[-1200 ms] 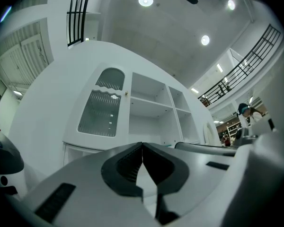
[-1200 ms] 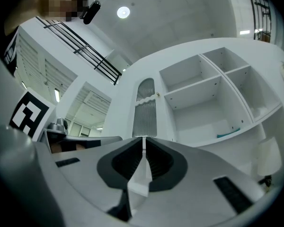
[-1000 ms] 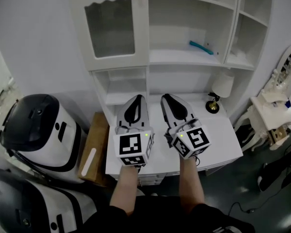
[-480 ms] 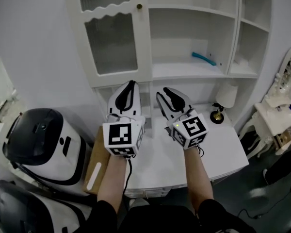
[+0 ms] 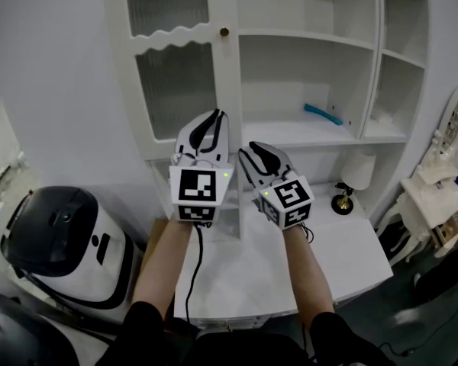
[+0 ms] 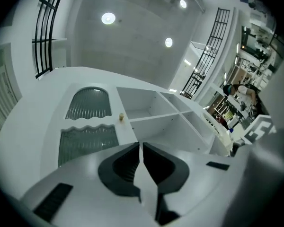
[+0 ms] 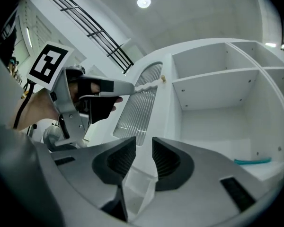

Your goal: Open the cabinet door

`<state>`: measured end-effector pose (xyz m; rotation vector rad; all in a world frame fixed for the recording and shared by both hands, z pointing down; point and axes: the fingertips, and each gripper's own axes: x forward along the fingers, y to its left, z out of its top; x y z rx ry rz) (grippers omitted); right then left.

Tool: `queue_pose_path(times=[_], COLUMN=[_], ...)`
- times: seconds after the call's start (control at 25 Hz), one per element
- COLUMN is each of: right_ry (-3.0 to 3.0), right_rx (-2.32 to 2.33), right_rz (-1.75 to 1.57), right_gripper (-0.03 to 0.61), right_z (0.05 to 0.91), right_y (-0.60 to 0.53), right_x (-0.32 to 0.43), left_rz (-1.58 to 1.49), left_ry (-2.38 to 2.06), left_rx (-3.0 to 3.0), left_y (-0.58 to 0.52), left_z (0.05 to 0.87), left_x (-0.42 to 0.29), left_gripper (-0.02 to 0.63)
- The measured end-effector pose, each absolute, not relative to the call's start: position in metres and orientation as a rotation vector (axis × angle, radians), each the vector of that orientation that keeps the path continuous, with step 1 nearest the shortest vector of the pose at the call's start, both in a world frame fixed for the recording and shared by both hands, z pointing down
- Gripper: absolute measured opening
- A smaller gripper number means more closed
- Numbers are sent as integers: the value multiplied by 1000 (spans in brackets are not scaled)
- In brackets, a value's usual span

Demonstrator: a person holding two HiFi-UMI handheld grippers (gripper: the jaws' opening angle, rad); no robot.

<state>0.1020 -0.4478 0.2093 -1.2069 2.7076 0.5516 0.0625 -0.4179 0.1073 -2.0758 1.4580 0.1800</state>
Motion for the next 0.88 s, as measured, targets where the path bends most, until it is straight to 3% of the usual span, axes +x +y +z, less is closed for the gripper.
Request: queue_pose_path(times=[0.48,0.88], right_ry=[2703,2701], right_rx=[-1121,-1087], right_rz=[443,440], right_gripper=[123,130], right_z=[185,180], right_y=[-500,-525], right_x=[97,95], left_rz=[140,108], left_ry=[1368,1392], left_rx=[-1953,-1812], left_y=[-458,-492], left_z=[39,-15], left_x=[67,70], left_gripper=[95,103])
